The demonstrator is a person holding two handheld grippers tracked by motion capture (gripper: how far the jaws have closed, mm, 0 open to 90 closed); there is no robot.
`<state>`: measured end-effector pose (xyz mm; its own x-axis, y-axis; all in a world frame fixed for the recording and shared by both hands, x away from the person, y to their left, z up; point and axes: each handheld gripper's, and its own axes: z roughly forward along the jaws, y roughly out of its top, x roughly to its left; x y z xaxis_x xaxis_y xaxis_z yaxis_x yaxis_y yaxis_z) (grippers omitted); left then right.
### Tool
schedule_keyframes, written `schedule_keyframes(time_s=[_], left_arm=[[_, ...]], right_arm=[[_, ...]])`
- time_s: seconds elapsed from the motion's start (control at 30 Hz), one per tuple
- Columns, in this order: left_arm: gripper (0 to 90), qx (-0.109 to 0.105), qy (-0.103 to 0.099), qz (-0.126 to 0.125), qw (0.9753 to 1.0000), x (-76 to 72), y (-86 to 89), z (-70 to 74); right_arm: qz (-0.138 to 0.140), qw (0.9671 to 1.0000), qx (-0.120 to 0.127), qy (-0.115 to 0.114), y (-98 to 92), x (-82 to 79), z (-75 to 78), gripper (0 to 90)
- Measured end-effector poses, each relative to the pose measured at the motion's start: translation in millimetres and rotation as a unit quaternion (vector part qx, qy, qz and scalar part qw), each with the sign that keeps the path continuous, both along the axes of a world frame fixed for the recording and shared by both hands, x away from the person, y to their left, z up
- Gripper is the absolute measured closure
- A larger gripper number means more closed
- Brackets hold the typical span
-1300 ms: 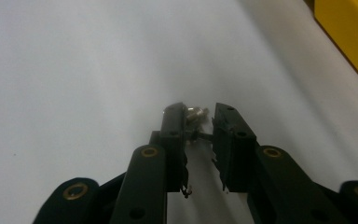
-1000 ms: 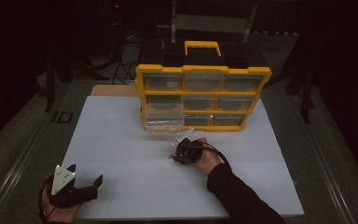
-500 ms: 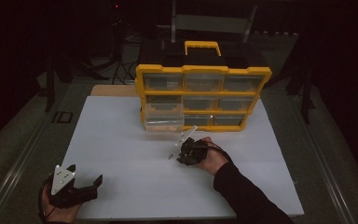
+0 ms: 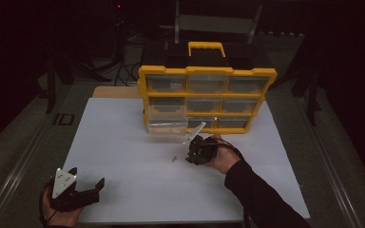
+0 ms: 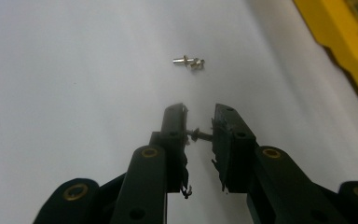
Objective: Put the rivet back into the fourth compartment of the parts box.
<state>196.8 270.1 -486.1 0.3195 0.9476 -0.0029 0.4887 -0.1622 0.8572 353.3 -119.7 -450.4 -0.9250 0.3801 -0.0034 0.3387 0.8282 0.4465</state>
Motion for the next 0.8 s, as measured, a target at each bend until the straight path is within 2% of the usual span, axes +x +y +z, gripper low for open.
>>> schedule_keyframes(time_s=[0.17,0.33,0.7,0.8], left_arm=[[1.4,0.0,0.0,0.0,1.0,0.1,-0.4,-0.2],[1.4,0.0,0.0,0.0,1.0,0.2,-0.4,-0.3],[1.4,0.0,-0.001,-0.001,1.0,0.1,-0.4,-0.4],[1.4,0.0,-0.001,-0.001,1.0,0.2,-0.4,-0.4]], right_arm=[[0.003,1.0,-0.001,-0.004,-1.7,-1.1,18.3,74.3],[0.011,0.9999,0.002,-0.01,-1.4,-1.6,28.1,74.3],[0.041,0.9984,0.039,-0.011,2.8,-4.9,60.0,74.3],[0.048,0.9974,0.051,-0.018,4.3,-4.6,69.4,74.3]])
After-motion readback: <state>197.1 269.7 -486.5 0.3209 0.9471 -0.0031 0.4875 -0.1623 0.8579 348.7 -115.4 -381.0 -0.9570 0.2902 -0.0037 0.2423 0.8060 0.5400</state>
